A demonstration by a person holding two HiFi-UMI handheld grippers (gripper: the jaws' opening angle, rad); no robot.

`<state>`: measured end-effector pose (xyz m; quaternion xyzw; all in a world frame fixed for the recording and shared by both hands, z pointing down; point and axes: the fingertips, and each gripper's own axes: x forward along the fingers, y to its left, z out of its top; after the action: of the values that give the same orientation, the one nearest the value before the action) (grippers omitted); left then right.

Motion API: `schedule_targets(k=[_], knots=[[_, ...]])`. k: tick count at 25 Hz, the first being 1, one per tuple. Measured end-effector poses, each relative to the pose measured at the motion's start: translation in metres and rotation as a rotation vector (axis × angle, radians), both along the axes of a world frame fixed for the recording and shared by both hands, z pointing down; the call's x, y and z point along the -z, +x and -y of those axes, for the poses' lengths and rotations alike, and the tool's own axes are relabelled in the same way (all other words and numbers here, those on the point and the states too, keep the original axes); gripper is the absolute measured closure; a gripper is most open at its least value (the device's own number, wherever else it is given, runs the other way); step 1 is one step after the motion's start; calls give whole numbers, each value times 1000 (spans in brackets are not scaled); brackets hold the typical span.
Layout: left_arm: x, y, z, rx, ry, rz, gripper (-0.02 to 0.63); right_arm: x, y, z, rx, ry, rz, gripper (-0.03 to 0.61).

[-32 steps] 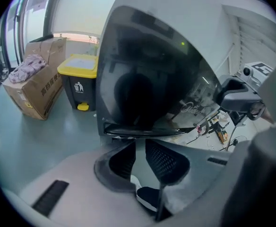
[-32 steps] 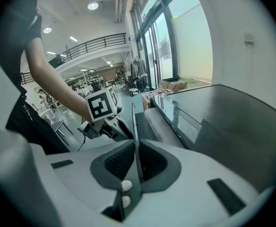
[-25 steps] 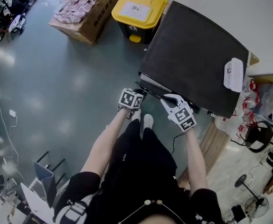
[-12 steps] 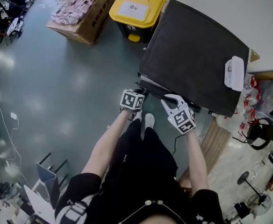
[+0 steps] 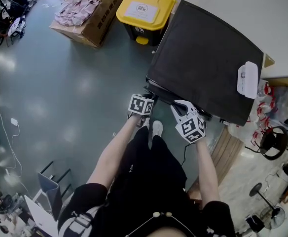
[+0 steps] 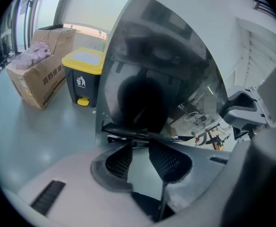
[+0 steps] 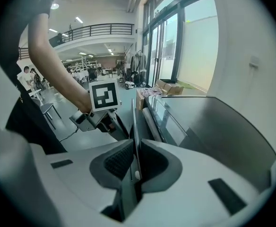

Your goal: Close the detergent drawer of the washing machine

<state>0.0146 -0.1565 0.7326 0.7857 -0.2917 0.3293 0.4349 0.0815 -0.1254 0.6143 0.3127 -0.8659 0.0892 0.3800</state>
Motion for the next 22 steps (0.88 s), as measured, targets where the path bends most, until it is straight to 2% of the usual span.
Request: schedule_targets(k=[13,22], knots=[[-1,-1,8,38,-13,-12,503,1,-1,6,-68,157,-117,505],[0,6,17,94,-26,-52,503,7,5,14,-80,237,-174,503]])
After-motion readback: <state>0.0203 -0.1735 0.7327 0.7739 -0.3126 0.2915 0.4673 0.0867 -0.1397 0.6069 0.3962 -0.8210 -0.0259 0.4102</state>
